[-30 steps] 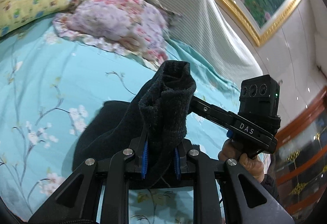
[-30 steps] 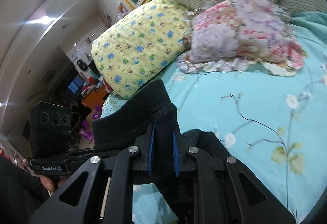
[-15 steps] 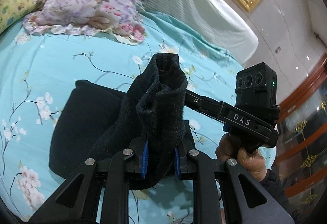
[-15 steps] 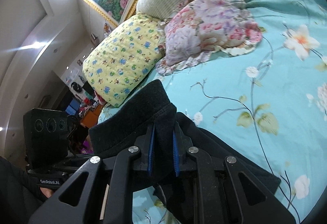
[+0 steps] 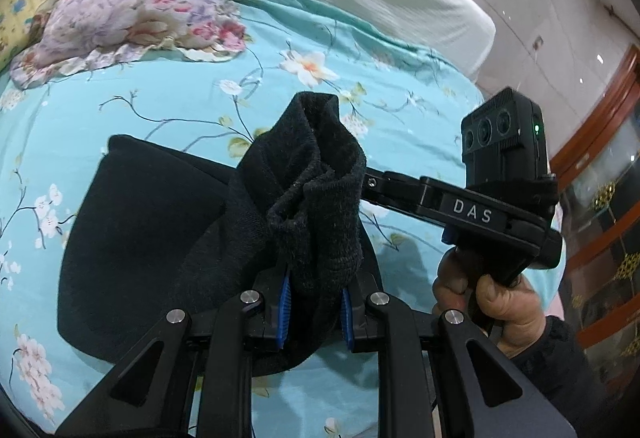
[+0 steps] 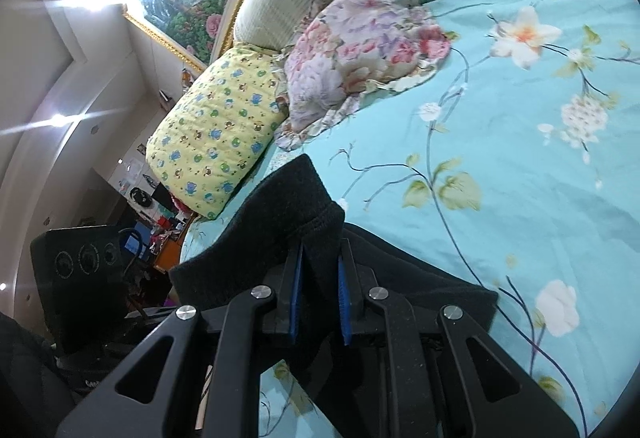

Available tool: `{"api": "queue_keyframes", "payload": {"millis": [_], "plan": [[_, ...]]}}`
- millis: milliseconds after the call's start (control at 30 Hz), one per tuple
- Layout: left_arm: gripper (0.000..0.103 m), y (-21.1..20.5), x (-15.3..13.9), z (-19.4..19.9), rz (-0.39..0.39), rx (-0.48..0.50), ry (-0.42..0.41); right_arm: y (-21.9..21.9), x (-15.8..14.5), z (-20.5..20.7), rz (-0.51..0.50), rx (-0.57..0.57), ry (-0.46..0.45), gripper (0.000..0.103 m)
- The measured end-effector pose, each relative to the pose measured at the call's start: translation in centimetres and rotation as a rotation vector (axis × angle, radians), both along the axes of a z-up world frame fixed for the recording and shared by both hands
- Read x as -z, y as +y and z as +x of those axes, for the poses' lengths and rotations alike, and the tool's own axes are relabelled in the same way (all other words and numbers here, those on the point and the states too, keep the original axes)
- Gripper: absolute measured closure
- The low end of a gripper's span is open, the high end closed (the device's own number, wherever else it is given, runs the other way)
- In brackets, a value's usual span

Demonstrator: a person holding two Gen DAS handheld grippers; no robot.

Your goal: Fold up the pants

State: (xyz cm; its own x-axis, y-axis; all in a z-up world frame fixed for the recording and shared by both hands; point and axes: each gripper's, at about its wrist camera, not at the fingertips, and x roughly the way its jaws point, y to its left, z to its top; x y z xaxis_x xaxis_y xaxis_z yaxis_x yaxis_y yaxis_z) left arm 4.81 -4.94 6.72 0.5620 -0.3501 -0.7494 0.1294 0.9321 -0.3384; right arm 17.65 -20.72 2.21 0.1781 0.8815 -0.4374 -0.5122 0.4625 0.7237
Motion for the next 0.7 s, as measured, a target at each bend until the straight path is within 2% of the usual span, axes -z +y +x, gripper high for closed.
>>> {"api": "queue_keyframes", "payload": {"millis": [200,300,367,467,533,667,700], "plan": [[0.082,-0.8,0.8,0.2,0.013,0.024,-0.001,-1.3,1.0,-0.2,-0.024,0.041,0.028,0.083],[0.073,-1.2,0.8,0.3,0.006,0.054,-0.021,-1.7,1.2,-0.3,-0.046,0.063,0.034,0.081],[0.058,-1.4,0.9,0.3,-0.003,0.077,-0.024,-2.1,1.0,-0.4,-0.082,0.088,0.031,0.081],[0.05,-1.7,1.2,0.3,-0.035,0.113,-0.015,-2.8,0.8,-0.7,-0.137,0.134,0.029,0.08],[0.045,-1.8,1.3,0.3,-0.05,0.13,-0.011,-3.3,0.7,-0.9,-0.185,0.169,0.032,0.068],[0.042,-1.3,1.1,0.1,-0.088,0.147,-0.011,-4.8,0.5,-1.7,-0.231,0.243,0.045,0.057],[0.041,-1.1,1.0,0.0,-0.099,0.151,-0.01,-5.1,0.5,-1.9,-0.235,0.259,0.05,0.048]]}}
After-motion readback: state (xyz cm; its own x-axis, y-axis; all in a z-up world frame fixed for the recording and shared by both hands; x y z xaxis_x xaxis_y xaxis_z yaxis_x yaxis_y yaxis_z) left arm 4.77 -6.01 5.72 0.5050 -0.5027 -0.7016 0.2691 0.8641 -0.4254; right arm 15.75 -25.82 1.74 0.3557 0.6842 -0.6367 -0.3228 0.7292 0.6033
